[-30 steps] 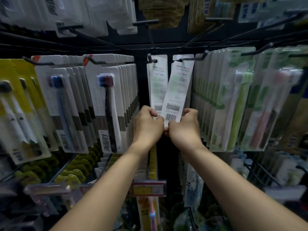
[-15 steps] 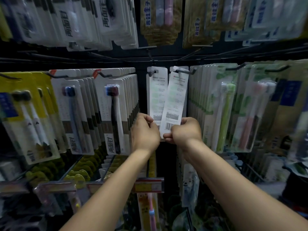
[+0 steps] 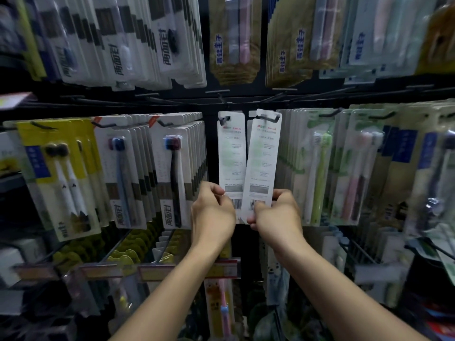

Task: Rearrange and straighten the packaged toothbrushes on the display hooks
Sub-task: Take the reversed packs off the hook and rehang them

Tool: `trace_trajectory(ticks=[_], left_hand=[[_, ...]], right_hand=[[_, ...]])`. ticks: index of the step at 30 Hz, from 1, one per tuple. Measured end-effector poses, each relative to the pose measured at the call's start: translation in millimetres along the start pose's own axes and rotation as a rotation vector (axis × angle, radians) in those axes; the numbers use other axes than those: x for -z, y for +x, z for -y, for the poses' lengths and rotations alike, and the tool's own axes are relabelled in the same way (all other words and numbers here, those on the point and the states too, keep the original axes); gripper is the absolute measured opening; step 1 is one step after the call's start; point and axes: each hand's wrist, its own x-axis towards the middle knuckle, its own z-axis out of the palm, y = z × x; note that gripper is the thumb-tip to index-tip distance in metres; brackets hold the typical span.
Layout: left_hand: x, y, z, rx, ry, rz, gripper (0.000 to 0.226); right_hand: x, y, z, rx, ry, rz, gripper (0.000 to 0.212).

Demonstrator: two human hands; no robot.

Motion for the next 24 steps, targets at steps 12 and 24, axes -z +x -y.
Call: trace_trajectory(ticks=[12,24], left_hand=[[25.4,-39.5,-4.9,0.000,-0.044,-0.046,0.013],[38.2,-72.4,-1.4,-0.044,-0.106,-0.077,0.013]], right_hand=[[31.0,-38.3,0.1,0.095,-0.088,0.011,0.023],[51.0,-56.5,-8.7,0.069,0.012,-0.039,0.013]])
